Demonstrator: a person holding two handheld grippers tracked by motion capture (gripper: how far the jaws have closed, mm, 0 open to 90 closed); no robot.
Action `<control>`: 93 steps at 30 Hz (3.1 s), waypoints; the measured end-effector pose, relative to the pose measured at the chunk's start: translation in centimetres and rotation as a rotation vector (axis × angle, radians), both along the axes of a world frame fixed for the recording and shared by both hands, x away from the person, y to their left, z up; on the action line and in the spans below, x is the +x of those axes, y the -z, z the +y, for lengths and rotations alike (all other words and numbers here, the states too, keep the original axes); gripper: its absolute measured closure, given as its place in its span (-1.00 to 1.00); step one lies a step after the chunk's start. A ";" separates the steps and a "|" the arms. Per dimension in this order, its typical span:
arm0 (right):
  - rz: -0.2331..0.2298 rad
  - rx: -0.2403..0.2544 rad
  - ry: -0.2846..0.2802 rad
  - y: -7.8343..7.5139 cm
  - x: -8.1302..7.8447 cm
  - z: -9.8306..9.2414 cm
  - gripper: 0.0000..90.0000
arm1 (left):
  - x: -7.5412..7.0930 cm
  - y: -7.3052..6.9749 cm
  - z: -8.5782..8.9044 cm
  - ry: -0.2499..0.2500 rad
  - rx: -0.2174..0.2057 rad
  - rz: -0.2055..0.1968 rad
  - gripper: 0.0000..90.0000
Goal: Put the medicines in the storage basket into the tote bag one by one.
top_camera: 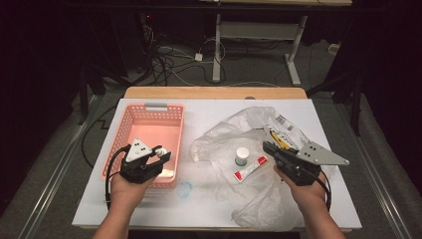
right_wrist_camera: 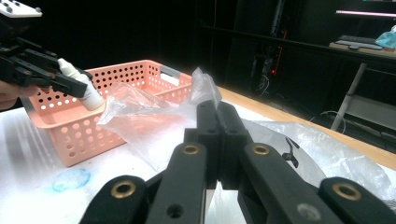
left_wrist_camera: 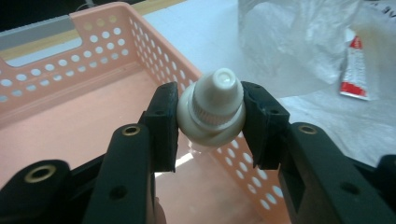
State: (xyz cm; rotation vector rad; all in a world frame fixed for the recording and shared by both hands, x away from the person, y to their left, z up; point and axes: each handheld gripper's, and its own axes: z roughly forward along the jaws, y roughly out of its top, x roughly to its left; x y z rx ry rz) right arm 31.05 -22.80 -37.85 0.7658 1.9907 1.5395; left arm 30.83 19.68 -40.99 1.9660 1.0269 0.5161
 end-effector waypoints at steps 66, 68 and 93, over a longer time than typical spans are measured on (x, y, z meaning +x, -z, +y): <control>-0.014 0.000 -0.008 -0.2 -0.5 0.0 1.00 | -1.6 0.7 -11.9 0.332 -0.046 -0.003 0.28; -0.012 -0.001 -0.008 -0.2 -0.5 0.0 1.00 | -1.4 0.8 -12.6 0.340 -0.054 -0.004 0.28; -0.012 0.002 -0.010 -0.1 -0.4 -0.1 1.00 | 1.0 2.7 -19.1 0.380 -0.067 -0.016 0.28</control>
